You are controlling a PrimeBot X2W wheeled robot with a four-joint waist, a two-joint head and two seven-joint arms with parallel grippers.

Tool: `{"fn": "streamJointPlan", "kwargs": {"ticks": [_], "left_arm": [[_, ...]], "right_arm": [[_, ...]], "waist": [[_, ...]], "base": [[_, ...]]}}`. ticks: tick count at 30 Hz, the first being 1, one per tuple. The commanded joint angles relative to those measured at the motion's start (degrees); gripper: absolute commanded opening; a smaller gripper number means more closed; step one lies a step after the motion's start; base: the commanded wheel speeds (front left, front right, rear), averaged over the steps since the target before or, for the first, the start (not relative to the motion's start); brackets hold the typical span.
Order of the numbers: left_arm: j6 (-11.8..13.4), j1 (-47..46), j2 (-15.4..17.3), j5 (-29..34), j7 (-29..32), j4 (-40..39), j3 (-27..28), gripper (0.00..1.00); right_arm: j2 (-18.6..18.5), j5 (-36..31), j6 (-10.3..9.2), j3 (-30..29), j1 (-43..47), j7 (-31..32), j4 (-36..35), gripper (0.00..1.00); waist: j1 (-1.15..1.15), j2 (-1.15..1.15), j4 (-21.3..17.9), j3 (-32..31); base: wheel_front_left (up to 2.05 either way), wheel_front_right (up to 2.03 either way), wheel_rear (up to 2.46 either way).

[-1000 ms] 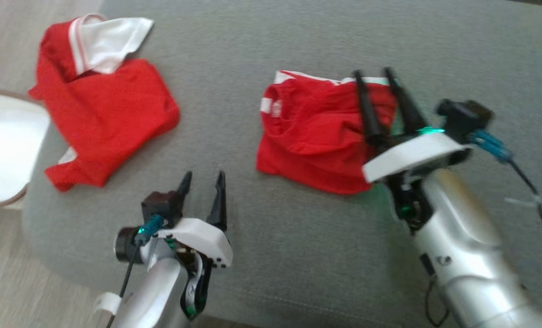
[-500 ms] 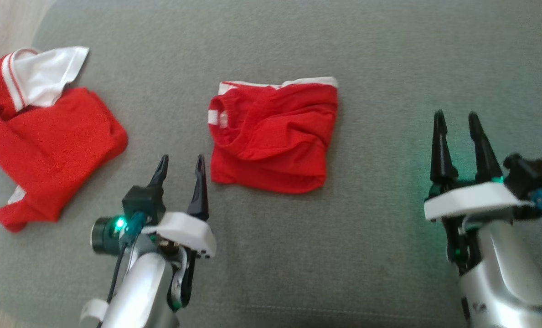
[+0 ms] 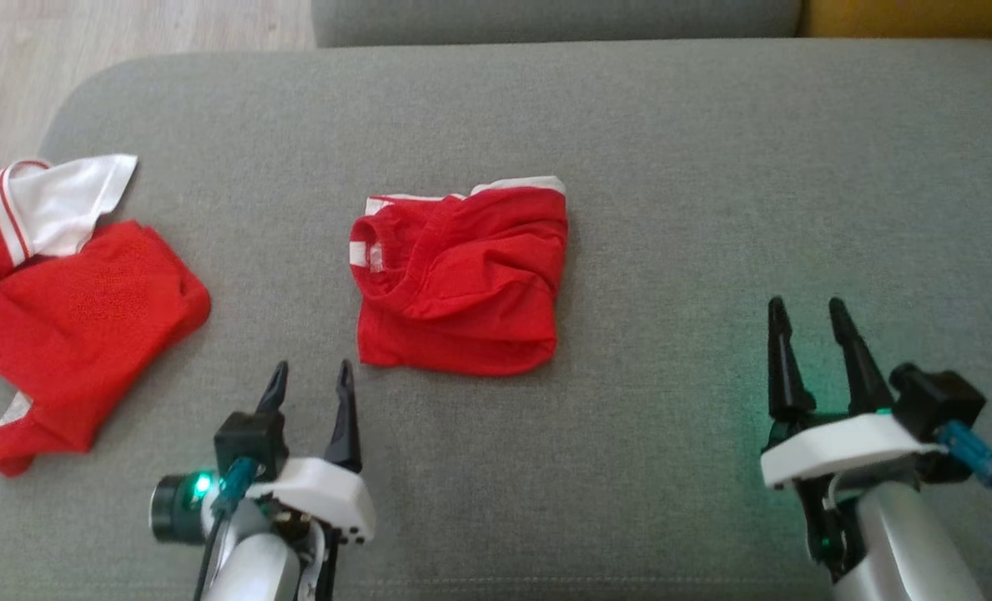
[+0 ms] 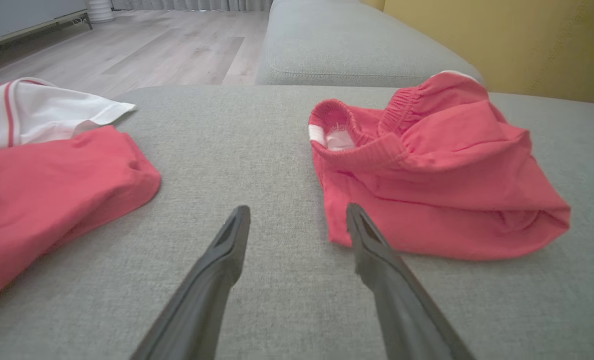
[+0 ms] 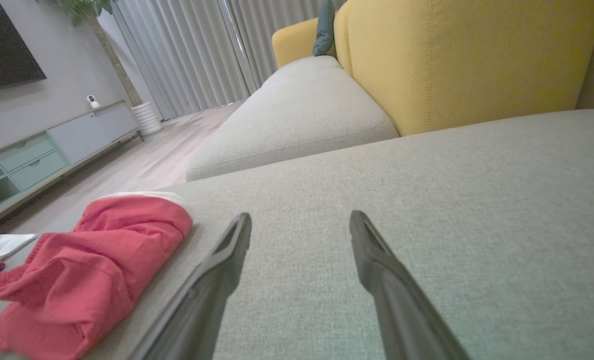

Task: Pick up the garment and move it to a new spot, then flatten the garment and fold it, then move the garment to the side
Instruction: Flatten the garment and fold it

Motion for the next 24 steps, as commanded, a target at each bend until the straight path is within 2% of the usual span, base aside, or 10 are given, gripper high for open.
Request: {"fn": "streamJointPlan", "kwargs": {"ticks": [1,9,16,24], "left_arm": [[0.0,-0.7,0.6,0.5,-0.3,-2.0,2.5,1.0],[-0.2,0.0,0.6,0.3,-0.3,-2.6,2.5,1.0],[-0.1,-1.2,0.6,-1.6,-0.3,-2.7,0.2,1.0],[0.4,-1.7,0.6,-3.4,-0.3,-2.3,-2.0,1.0]], "right_arm": [[0.2,-0.7,0.42,1.7,-0.3,-0.6,-2.0,1.0],[0.2,-0.8,0.42,3.8,-0.1,-0.6,-1.9,1.0],[0.2,-2.5,0.42,14.2,-7.1,-0.6,-0.2,1.0],[0.2,-1.9,0.42,24.9,-19.1,1.5,9.7,1.0]], "waist": [[0.0,0.0,-0.2,-0.4],[0.0,0.0,0.8,-0.1],[0.0,0.0,4.0,1.9],[0.0,0.0,9.0,3.6]], "base": [[0.0,0.0,0.0],[0.0,0.0,0.0],[0.0,0.0,0.0],[0.0,0.0,0.0]]}}
